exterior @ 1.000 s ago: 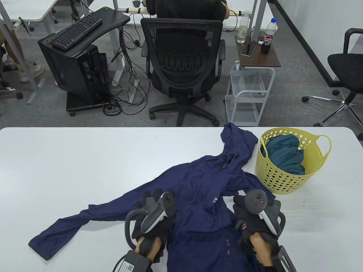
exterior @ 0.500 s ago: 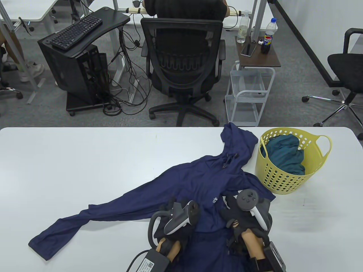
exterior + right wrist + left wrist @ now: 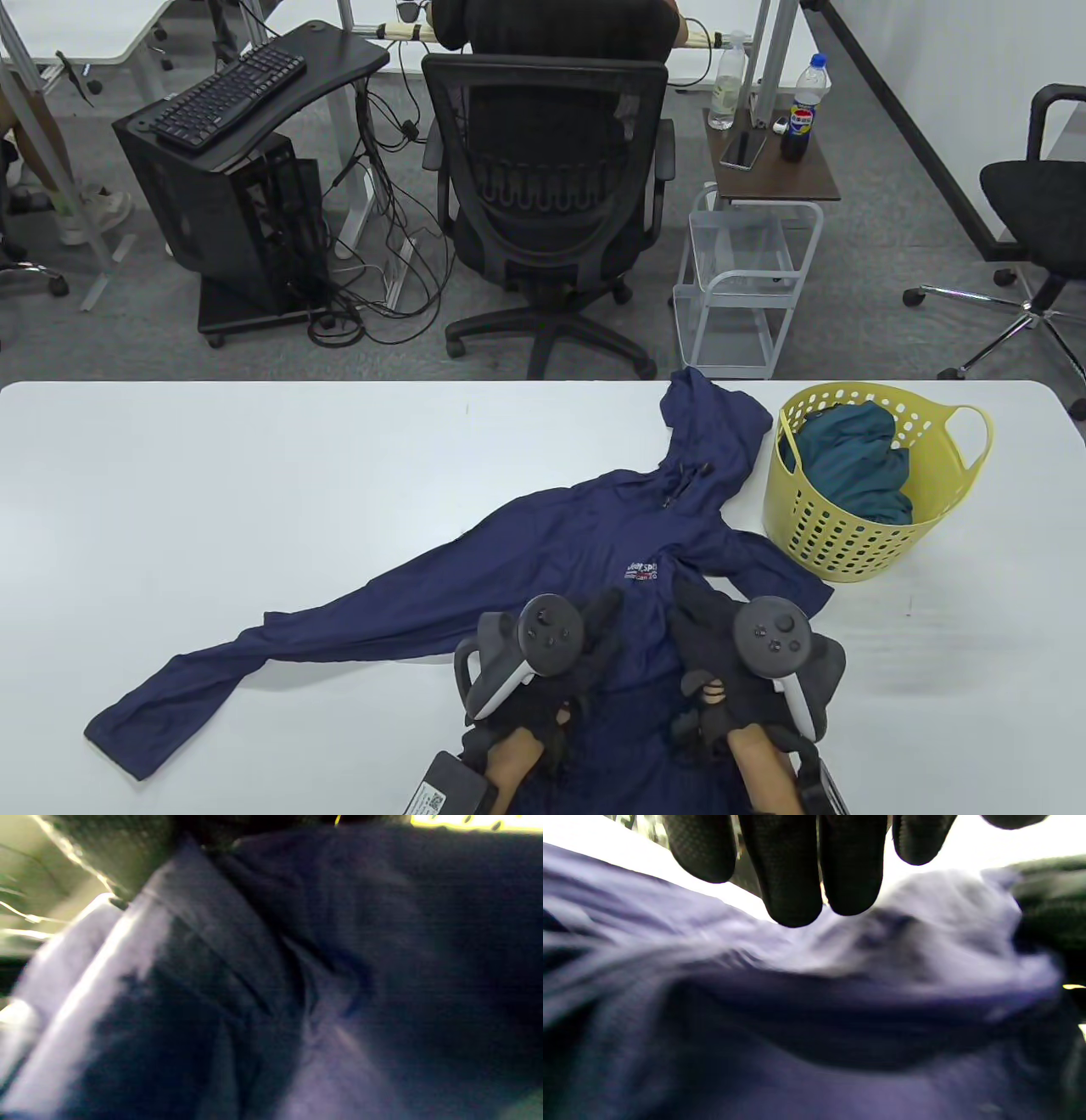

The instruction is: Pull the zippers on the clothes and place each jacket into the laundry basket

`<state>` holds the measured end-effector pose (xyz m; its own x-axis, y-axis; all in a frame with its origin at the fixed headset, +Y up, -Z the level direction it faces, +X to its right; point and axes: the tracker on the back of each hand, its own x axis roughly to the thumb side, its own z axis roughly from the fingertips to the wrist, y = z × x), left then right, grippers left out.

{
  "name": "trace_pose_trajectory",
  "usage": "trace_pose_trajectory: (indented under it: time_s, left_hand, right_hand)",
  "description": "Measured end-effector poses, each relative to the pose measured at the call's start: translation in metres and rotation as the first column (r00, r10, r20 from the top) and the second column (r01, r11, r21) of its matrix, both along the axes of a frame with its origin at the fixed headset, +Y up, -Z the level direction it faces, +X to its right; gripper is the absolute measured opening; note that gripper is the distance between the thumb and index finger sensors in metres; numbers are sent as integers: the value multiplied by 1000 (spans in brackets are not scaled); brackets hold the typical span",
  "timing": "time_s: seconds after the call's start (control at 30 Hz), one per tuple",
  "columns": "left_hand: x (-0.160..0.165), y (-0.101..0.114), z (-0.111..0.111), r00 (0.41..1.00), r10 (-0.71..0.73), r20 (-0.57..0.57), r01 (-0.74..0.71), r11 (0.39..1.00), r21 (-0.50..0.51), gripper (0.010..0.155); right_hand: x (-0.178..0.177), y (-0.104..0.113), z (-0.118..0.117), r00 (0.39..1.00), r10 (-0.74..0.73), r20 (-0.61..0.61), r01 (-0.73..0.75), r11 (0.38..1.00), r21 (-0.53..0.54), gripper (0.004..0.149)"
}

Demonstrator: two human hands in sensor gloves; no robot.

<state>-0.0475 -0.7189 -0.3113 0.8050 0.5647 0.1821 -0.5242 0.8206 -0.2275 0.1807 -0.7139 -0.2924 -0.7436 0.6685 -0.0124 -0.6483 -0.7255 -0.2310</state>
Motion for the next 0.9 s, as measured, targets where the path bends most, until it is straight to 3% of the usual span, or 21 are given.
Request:
trace_pose_trajectory:
  time_s: [0.07,0.13,0.2,0.27,0.33,0.43,0.5,0.57,0.73,0.8,0.9]
  left_hand:
    - [-3,-10,-3,988,151,30,-147,983,-115,73]
    - [-9,-20,-6,941,339,22,-323,914,-245,79]
    - [-17,-35,-9,798,600,-65,-573,719,-393,82]
    - [-25,-46,-12,687,709,-161,-684,555,-475,81]
    - [-36,-57,-16,648,715,-263,-732,487,-477,70]
    - [-52,-65,-21,694,638,-334,-716,563,-412,51]
    - [-57,-65,-23,704,629,-331,-708,578,-406,48]
    - [-59,-66,-24,693,636,-339,-718,565,-407,48]
    - [-61,-70,-25,671,646,-363,-737,534,-414,47]
    - [-61,-70,-25,669,648,-365,-739,527,-419,48]
    - [-59,-71,-25,671,647,-361,-735,518,-437,48]
  right_hand:
    - [-11,5,8,994,-28,-102,33,998,49,38]
    - [-22,6,12,977,-51,-208,63,997,52,38]
    - [-34,1,13,948,-57,-314,71,997,33,40]
    - [-43,-5,11,900,-36,-433,29,999,-24,42]
    - [-50,-12,8,822,-23,-569,-34,995,-90,46]
    - [-51,-16,6,739,-71,-670,-58,984,-168,44]
    - [-46,-17,3,731,-126,-671,-12,980,-198,43]
    - [-36,-16,0,752,-148,-642,13,978,-210,41]
    - [-1,-24,-10,934,-12,-356,-77,969,-233,40]
    - [2,-31,-12,956,24,-293,-108,956,-274,42]
    - [-7,-43,-15,943,16,-333,-145,919,-367,57]
